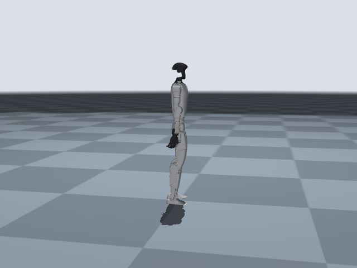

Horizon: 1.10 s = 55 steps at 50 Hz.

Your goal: Upper body actions

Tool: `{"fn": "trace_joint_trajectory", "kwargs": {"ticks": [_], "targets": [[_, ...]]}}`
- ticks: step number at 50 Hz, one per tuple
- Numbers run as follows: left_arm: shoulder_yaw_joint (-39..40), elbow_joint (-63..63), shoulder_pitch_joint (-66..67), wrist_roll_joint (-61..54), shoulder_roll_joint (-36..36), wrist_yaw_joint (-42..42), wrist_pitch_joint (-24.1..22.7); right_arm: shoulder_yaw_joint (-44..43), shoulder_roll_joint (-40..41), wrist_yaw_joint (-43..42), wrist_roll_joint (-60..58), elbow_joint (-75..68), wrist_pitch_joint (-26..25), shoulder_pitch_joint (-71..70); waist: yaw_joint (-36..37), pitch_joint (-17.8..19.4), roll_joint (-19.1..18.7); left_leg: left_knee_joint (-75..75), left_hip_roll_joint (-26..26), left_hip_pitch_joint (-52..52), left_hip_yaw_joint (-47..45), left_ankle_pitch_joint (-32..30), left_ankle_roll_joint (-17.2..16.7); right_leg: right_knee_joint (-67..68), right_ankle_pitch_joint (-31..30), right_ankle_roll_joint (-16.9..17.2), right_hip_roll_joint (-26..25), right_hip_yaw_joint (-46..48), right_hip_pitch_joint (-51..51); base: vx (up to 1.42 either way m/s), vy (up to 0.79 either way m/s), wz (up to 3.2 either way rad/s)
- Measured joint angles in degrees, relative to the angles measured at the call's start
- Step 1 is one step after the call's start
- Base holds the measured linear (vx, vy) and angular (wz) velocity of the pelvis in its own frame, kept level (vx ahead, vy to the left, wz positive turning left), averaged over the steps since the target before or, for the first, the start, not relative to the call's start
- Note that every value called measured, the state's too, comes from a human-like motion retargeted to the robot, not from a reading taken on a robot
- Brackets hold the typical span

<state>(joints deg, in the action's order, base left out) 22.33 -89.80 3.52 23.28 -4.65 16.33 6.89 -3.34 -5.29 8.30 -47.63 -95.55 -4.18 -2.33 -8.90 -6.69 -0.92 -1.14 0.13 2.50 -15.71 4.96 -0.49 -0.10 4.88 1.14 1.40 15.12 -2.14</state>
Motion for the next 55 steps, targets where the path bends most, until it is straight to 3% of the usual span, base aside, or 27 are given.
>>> {"fn": "trace_joint_trajectory", "kwargs": {"ticks": [5, 14, 26, 32, 38, 42, 48, 51, 55], "targets": [[0.0, -0.3, 0.5, -0.2, 0.0, 0.6, 0.1, -1.1, -1.1, -1.2, 2.9, 0.8, 3.7, -0.3, -4.5, 0.1, -0.5, -0.3, -0.8, 1.3, 5.1, -0.9, 0.2, -0.7, -0.2, 0.6, 1.1, 5.2, 0.7, 0.00, 0.01, 0.86], [0.3, -0.1, 0.5, 0.1, 0.0, 1.0, 0.2, 2.0, -1.8, 5.7, -3.3, 1.8, 3.5, -1.2, -2.0, 0.2, 0.4, -0.3, -1.2, 1.1, 5.0, -1.1, 0.1, -0.8, 0.0, 0.2, 1.2, 5.1, 1.3, 0.00, 0.00, 0.00], [-0.3, -1.1, -0.8, -0.7, 0.4, -1.7, -0.3, 4.0, -0.6, 1.2, -8.0, 3.1, 1.0, -0.7, -3.3, 0.4, 0.0, -0.4, -2.0, 1.2, 7.4, -1.6, 0.2, -1.3, 0.1, -0.6, 0.9, 7.8, 2.1, 0.06, 0.04, 0.20], [1.9, 5.1, -2.6, -4.5, 1.2, -2.9, -2.7, 2.7, -1.2, 1.9, -6.5, 2.7, 1.4, -0.5, -1.9, 1.0, -0.1, -0.6, -1.9, 0.8, 6.6, -1.5, 0.2, -1.3, 0.2, -0.6, 0.9, 7.1, 2.7, 0.04, 0.06, -0.10], [2.6, 19.1, -7.8, -13.2, 0.3, -7.0, -6.0, 1.2, -1.7, 2.3, -4.0, 1.7, 1.8, 0.0, -0.2, 0.7, -0.2, -0.8, -1.7, 0.8, 5.8, -1.5, 0.0, -1.2, 0.4, -0.5, 1.0, 6.5, 2.9, 0.00, 0.02, -0.03], [-1.5, 37.5, -10.6, -19.5, -2.7, -12.5, -6.6, 1.1, -1.8, 3.0, -3.9, 1.3, 1.7, -0.1, 0.2, 0.4, -0.2, -0.9, -1.7, 0.9, 5.6, -1.5, 0.0, -1.2, 0.5, -0.4, 1.0, 6.3, 3.0, 0.00, 0.00, 0.00], [-6.5, 68.4, -16.2, -14.9, -14.1, -22.7, -10.8, 1.9, -2.1, 2.6, -5.7, 1.6, 1.8, 0.6, -0.1, -1.2, -0.9, -1.0, -1.6, 1.5, 6.3, -1.5, -0.1, -1.1, 0.5, -0.3, 1.2, 6.7, 2.4, 0.00, 0.00, 0.00], [-6.8, 78.4, -23.1, -12.2, -19.6, -32.1, -12.7, 1.9, -2.1, 2.8, -6.0, 1.4, 1.5, 0.6, -0.2, -1.9, -0.9, -1.0, -1.6, 1.7, 6.4, -1.5, -0.1, -1.1, 0.5, -0.3, 1.2, 6.9, 2.3, 0.00, 0.00, 0.00], [-8.0, 86.4, -33.8, -12.4, -25.6, -41.1, -18.7, 2.1, -2.1, 3.2, -6.9, 1.3, 1.3, 0.5, -0.7, -3.2, -1.2, -1.0, -1.6, 2.2, 6.8, -1.5, -0.1, -1.1, 0.5, -0.2, 1.2, 7.2, 1.8, 0.01, 0.01, 0.01]]}}
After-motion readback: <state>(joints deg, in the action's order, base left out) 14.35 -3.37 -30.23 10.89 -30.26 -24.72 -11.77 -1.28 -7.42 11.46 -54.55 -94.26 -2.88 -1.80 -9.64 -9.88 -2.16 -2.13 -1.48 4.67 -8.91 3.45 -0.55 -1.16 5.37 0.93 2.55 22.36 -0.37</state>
